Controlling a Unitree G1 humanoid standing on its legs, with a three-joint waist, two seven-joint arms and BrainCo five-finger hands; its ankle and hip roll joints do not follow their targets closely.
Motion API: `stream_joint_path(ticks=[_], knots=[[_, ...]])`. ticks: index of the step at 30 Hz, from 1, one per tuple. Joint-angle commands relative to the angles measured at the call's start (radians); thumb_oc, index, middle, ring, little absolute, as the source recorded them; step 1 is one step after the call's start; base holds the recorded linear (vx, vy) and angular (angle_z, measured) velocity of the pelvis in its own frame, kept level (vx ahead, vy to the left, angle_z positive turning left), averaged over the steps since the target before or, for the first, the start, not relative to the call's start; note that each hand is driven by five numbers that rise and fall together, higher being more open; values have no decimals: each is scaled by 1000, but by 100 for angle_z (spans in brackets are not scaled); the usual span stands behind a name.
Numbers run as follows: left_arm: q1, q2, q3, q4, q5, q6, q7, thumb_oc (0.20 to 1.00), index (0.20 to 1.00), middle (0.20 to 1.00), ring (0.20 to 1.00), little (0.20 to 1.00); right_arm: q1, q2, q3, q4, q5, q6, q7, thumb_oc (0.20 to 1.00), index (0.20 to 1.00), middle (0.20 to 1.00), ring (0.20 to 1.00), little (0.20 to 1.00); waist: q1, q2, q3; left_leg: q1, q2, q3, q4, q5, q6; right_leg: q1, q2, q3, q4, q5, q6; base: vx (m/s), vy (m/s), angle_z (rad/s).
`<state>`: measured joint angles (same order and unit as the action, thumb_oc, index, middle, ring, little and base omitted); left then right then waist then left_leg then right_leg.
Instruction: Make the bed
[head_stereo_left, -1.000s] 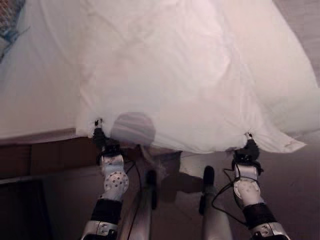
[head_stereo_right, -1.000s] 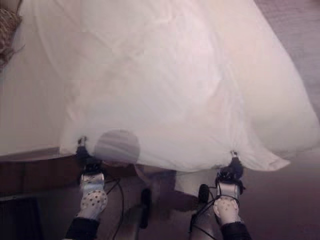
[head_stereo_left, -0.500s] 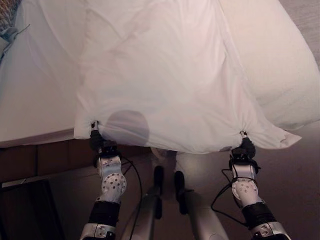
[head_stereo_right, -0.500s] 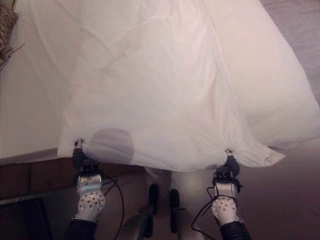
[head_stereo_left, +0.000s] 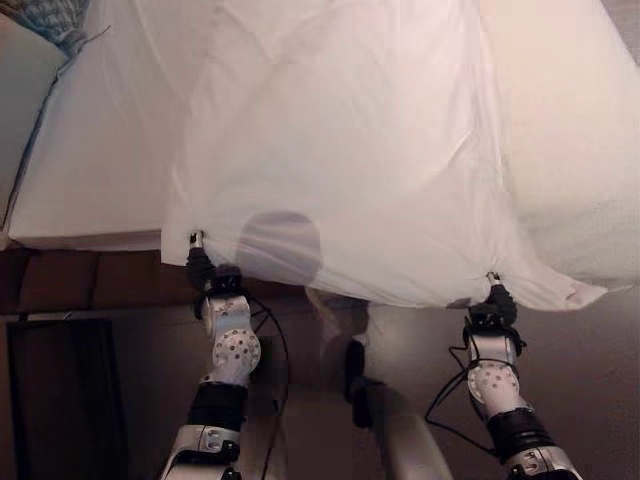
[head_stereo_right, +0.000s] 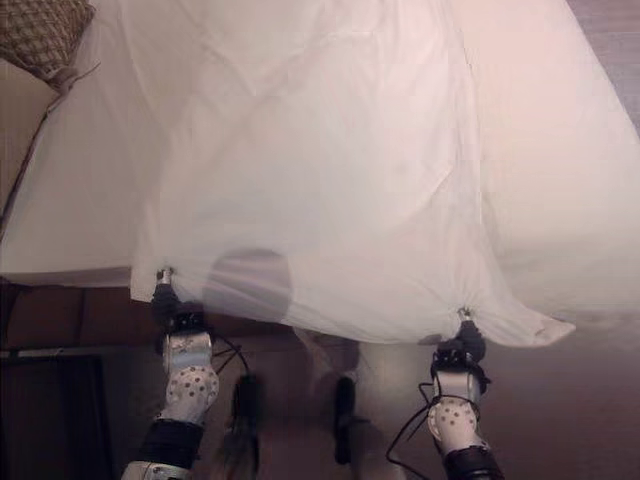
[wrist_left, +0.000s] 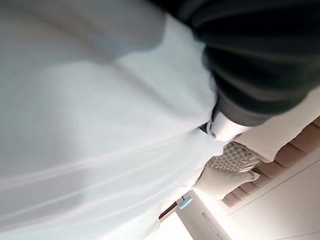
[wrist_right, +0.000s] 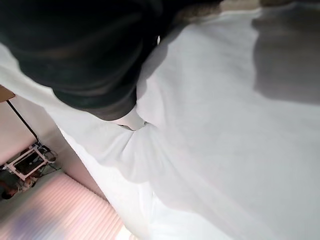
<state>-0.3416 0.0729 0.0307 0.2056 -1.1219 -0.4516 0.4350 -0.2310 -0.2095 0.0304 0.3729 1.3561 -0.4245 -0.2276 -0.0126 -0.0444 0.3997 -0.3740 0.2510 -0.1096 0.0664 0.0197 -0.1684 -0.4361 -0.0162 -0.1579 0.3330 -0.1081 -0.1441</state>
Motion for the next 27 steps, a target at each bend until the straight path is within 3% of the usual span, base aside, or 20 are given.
stream_joint_path(ticks=[1,4,5,6,7,9,11,12,14,15,17,20,27], knots=[[63,71,117,-57,69,-111,23,200,200,200,200,200,13,-35,-29,-17,-31,-46,24,200,200,200,200,200,44,40,-42,37,3,81,-152,177,33,-64,-42,87,36,16,217,-42,373,1],[48,88,123,-38,98,-125,76,200,200,200,200,200,-4,-36,-28,-21,-43,-45,28,200,200,200,200,200,50,42,-30,-12,-39,98,-82,136,40,-63,-104,96,-37,86,267,-37,442,-7],[43,87,127,-13,110,-129,101,200,200,200,200,200,-7,-39,-27,-16,-47,-41,31,200,200,200,200,200,43,42,-32,-24,-64,107,-38,87,53,-41,-144,102,-78,116,291,45,754,7],[25,74,127,27,126,-134,149,200,200,200,200,200,3,-42,-36,-28,-66,-27,30,200,200,200,200,200,31,44,-29,-77,-134,123,66,41,58,-5,-209,130,-170,181,316,47,581,22],[24,74,127,28,126,-134,150,200,200,200,200,200,3,-43,-36,-29,-65,-26,30,200,200,200,200,200,30,44,-30,-83,-137,122,76,37,60,-2,-212,129,-178,186,319,67,572,38],[27,70,120,60,151,-113,168,200,200,200,200,200,10,-51,-45,-21,-79,-9,43,200,200,200,200,200,18,60,-31,-94,-195,113,109,-3,91,36,-257,191,-258,238,316,108,483,33],[37,64,127,88,170,-107,189,200,200,200,200,200,23,-51,-56,-12,-102,2,53,200,200,200,200,200,14,70,-38,-107,-238,112,147,-28,118,52,-296,212,-308,283,310,126,480,37],[38,60,134,104,158,-123,199,200,200,200,200,200,22,-44,-53,7,-93,11,71,200,200,200,200,200,7,76,-39,-108,-254,107,148,-30,131,47,-279,226,-299,284,301,87,379,47],[35,62,154,139,166,-122,215,200,200,200,200,200,11,-46,-27,83,-101,48,115,200,200,200,200,200,14,73,-38,-86,-244,132,120,-21,130,24,-229,155,-267,231,292,42,238,31],[31,58,165,148,158,-125,216,200,200,200,200,200,8,-48,-19,117,-103,63,133,200,200,200,200,200,8,71,-34,-75,-251,130,99,-16,130,12,-197,155,-249,207,286,17,119,1],[6,65,165,227,184,-98,227,200,200,200,200,200,6,-44,3,180,-95,86,160,200,200,200,200,200,-5,76,-25,-53,-271,110,80,-13,135,-1,-147,222,-209,170,276,14,84,-12],[-27,64,212,351,147,-103,231,200,200,200,200,200,-14,-36,7,292,-95,130,199,200,200,200,200,200,3,64,-19,-65,-260,131,102,-15,121,1,-175,203,-213,177,293,-11,10,6],[-84,104,281,642,129,-77,249,200,200,200,200,200,-21,-8,-2,467,-111,125,162,200,200,200,200,200,-9,50,-39,-67,-227,136,66,17,90,12,-174,174,-237,177,300,21,-61,-9]])
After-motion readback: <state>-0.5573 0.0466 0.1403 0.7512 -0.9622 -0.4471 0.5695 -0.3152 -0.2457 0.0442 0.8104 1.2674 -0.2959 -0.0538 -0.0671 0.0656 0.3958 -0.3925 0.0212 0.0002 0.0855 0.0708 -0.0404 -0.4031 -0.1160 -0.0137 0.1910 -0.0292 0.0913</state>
